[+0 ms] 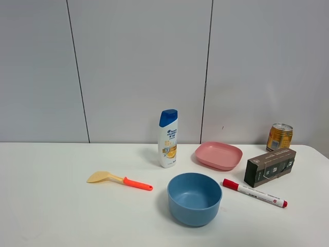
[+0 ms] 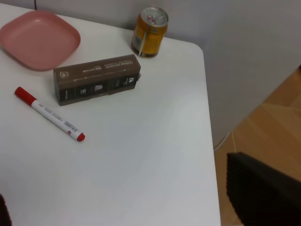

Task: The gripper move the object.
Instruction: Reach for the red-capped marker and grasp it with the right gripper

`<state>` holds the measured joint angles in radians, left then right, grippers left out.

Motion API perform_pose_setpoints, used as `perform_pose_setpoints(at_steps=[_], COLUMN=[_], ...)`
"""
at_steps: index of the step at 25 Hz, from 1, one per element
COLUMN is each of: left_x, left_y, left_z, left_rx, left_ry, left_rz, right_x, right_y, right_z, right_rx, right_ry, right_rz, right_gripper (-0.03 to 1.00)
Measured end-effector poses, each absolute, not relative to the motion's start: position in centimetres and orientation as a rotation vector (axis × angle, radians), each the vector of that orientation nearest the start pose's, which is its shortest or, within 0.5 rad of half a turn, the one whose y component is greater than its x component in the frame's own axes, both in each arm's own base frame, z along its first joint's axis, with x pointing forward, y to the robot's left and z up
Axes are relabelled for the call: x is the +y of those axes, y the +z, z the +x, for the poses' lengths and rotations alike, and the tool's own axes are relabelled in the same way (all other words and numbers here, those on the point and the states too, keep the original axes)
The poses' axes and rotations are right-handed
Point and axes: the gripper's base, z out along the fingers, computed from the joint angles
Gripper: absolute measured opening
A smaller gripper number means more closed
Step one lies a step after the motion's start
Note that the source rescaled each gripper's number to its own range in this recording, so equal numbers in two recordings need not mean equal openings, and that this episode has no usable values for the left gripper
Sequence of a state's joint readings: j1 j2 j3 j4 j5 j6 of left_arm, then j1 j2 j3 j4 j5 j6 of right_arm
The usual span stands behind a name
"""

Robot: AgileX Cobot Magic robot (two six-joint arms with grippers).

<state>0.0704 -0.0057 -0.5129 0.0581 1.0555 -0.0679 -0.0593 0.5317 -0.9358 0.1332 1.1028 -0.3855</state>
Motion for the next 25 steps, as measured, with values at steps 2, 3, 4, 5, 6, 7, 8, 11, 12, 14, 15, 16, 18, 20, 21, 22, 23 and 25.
perform_pose_setpoints(at_steps=[2,3,4,5,6,7,8,11,12,14,15,16,18,20,21,22,23,25], left_x=[0.4,0.4,0.4,0.4,0.4,0.4,0.4,0.4,0.4,0.4,0.4,0.4,0.4,0.4,0.4,0.4,0.4,0.4], left_y=[28.1,28.1,28.1,28.1,28.1,28.1,28.1,28.1,28.1,28.1,28.1,28.1,28.1,28.1,28.1,28.1,28.1,28.1], left_z=[-0.7,-0.7,-0.7,-0.7,-0.7,-0.7,-0.7,-0.7,-0.7,-0.7,-0.7,-0.7,-0.7,-0.7,-0.7,-0.7,-0.7,-0.7], left_rx=[2.015,2.015,2.015,2.015,2.015,2.015,2.015,2.015,2.015,2.015,2.015,2.015,2.015,2.015,2.015,2.015,2.015,2.015], left_ry=[0.071,0.071,0.071,0.071,0.071,0.071,0.071,0.071,0.071,0.071,0.071,0.071,0.071,0.071,0.071,0.071,0.071,0.071], left_rz=[-0.143,-0.143,-0.143,-0.143,-0.143,-0.143,-0.143,-0.143,-0.143,-0.143,-0.143,-0.143,-0.143,-0.143,-0.143,-0.143,-0.143,-0.143], right_x=[0.8,0.8,0.8,0.8,0.8,0.7,0.7,0.7,0.7,0.8,0.8,0.8,0.8,1.0,1.3,1.8,2.3,3.2], right_y=[38.6,38.5,38.3,38.1,38.0,37.8,37.6,37.3,37.2,36.9,36.8,36.6,36.3,36.0,35.8,35.7,35.4,34.9], right_z=[7.3,8.0,8.6,9.2,9.7,10.2,10.8,12.5,13.1,14.2,14.8,15.5,16.5,17.5,17.9,18.3,18.8,19.6], right_rx=[2.171,2.189,2.210,2.230,2.246,2.265,2.276,2.287,2.287,2.286,2.287,2.283,2.284,2.273,2.271,2.263,2.257,2.255], right_ry=[-0.073,-0.064,-0.051,-0.049,-0.047,-0.044,-0.041,-0.022,-0.013,0.012,0.027,0.034,0.039,0.030,0.025,0.023,0.024,0.028], right_rz=[-0.383,-0.392,-0.396,-0.406,-0.413,-0.418,-0.423,-0.418,-0.416,-0.405,-0.398,-0.391,-0.386,-0.405,-0.436,-0.470,-0.505,-0.557], right_gripper=[0.91,0.91,0.91,0.91,0.91,0.91,0.91,0.91,0.91,0.91,0.91,0.91,0.91,0.91,0.91,0.91,0.91,0.91])
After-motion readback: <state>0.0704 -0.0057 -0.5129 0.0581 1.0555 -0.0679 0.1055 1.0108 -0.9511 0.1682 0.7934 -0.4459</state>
